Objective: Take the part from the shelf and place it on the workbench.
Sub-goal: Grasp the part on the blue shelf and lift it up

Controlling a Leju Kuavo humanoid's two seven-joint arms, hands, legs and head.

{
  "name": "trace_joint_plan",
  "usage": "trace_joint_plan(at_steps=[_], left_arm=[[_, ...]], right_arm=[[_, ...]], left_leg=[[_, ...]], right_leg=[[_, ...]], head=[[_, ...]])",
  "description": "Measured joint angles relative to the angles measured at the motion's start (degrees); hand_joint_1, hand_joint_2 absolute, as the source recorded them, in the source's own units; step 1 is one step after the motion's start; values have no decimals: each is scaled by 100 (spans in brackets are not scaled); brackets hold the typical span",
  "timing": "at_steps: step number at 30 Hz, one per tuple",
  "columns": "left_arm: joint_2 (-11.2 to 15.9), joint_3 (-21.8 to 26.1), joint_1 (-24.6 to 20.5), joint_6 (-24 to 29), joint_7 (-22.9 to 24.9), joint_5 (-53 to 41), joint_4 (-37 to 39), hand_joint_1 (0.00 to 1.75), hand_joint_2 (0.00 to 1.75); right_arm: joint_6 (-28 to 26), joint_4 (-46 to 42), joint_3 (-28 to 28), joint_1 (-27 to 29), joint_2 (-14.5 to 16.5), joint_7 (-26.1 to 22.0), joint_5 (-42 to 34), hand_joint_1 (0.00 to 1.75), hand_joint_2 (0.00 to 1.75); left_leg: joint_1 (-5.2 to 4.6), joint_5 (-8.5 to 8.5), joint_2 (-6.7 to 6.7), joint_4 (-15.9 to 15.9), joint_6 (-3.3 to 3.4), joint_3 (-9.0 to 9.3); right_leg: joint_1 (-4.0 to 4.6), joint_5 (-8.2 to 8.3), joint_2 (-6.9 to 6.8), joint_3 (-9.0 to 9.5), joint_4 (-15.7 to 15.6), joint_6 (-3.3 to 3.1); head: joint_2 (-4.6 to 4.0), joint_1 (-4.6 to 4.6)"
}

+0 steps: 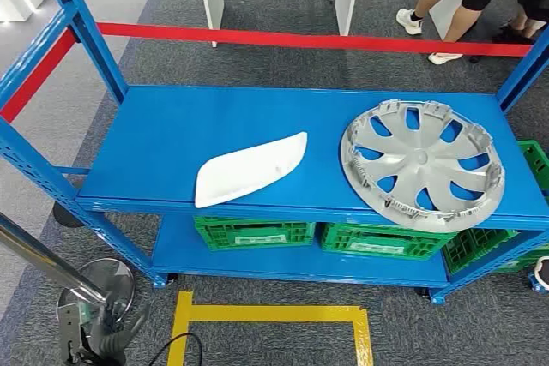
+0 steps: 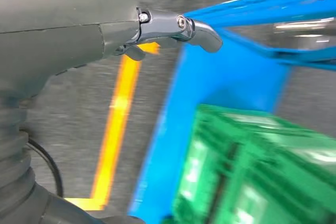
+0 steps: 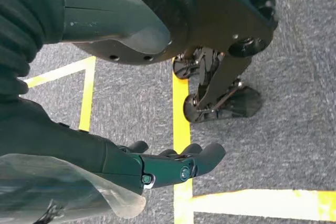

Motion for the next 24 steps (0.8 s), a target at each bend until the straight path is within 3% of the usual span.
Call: trace_joint_plan(at_steps=[13, 24], left_arm=[[-1, -135, 252, -391, -671, 28, -1883, 0, 175], [497, -914, 337, -688, -1222, -846, -3184, 0, 175]], right_arm=[[-199, 389, 769, -8, 0, -504, -786, 0, 175], [-188, 637, 1279, -5, -9, -806, -1196, 0, 175]], left_leg=[[-1, 0, 3, 1, 0, 1], [-1, -1, 24, 0, 0, 4]], right_leg=[[-1, 1, 1, 2, 0, 1], [-1, 5, 22, -1, 0, 3]], head=[[0, 2], [0, 2]])
